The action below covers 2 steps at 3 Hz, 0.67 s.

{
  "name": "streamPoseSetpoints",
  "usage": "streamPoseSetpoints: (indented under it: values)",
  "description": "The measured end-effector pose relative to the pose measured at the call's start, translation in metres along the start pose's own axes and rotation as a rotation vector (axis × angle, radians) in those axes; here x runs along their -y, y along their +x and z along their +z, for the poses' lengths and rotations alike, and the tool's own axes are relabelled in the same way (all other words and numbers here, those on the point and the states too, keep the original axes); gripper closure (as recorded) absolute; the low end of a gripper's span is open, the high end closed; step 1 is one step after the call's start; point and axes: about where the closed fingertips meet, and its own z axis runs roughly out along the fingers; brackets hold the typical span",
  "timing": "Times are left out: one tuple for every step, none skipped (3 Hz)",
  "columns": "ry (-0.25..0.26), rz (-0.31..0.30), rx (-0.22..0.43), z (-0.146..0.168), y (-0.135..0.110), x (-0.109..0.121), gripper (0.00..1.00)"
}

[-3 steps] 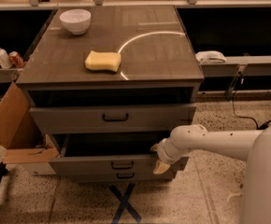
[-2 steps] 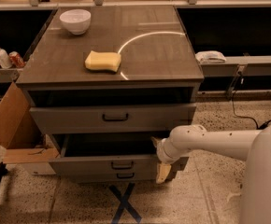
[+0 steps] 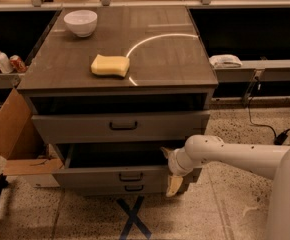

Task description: Open middle drawer

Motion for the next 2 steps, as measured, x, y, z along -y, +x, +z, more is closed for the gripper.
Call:
streamPoseSetpoints:
  values:
    - [-0.029,-0.037,0.036,0.007,-0.018,0.000,0.00]
    - [-0.072,-0.064,0.038,0.015,-0.034,-0.005,0.00]
